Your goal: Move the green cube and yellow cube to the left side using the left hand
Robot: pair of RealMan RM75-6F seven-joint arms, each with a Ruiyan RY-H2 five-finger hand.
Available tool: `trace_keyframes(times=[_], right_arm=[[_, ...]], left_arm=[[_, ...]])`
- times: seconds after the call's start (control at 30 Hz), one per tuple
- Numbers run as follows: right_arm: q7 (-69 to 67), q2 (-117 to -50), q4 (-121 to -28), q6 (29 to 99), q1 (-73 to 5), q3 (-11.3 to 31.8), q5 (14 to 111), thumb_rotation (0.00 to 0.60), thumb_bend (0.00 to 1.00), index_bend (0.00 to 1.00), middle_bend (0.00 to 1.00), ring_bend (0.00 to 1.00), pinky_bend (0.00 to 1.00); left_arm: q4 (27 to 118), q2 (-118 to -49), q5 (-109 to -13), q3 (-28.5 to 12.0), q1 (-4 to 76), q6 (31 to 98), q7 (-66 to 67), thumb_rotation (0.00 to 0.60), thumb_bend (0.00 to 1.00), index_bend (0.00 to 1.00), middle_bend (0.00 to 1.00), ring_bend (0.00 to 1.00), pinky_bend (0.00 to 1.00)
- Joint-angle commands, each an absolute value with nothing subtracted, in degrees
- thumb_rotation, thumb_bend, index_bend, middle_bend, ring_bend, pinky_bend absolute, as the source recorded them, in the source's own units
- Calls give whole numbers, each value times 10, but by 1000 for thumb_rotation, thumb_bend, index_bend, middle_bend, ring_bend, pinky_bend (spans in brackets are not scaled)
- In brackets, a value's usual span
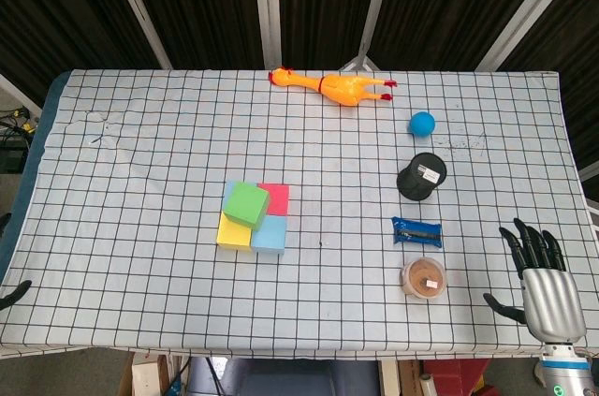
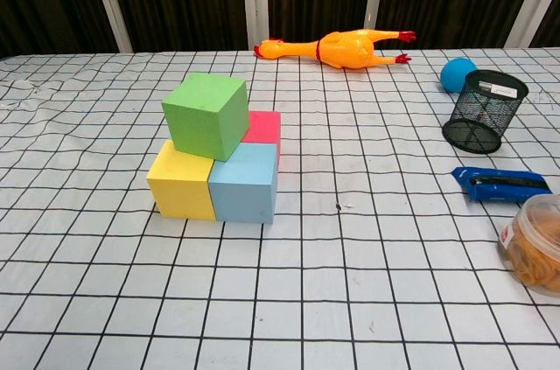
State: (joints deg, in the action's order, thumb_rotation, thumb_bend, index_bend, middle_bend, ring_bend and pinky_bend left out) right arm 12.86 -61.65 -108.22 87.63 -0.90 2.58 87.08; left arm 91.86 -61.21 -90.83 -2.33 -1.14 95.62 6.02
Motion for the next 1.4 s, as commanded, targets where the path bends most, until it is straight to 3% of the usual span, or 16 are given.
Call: trace_keyframes(times=[0.03, 0.47, 0.7, 0.93, 1.13, 1.4], right_arm=[[128, -615, -1082, 875, -9, 26, 869, 600, 40, 121, 0, 64, 0], [122, -608, -1086, 877, -7, 23, 872, 600, 40, 120, 0, 64, 0], [128, -609, -1087, 868, -9, 25, 860, 600, 40, 121, 0, 64, 0], [140, -613, -1088, 866, -11, 27, 855, 600, 39, 121, 0, 64, 0], [157, -620, -1090, 862, -13, 26, 850, 600, 40, 120, 0, 64, 0], [190, -633, -1090, 853, -19, 31, 831, 600, 39, 121, 0, 64, 0]], left_arm=[[920, -612, -906, -24, -12, 955, 63, 600, 66, 7, 0, 0, 37], [920, -610, -913, -21, -9, 951, 66, 600, 67, 7, 0, 0, 37], [947, -565, -912, -23, 24, 895, 85, 600, 54, 2, 0, 0, 38], [1046, -460, -847, -51, 89, 774, 128, 600, 33, 2, 0, 0, 38], [1119, -392, -741, -92, 190, 611, 159, 600, 30, 1, 0, 0, 38], [1134, -417, -553, -134, 336, 461, 240, 600, 20, 0, 0, 0, 38]])
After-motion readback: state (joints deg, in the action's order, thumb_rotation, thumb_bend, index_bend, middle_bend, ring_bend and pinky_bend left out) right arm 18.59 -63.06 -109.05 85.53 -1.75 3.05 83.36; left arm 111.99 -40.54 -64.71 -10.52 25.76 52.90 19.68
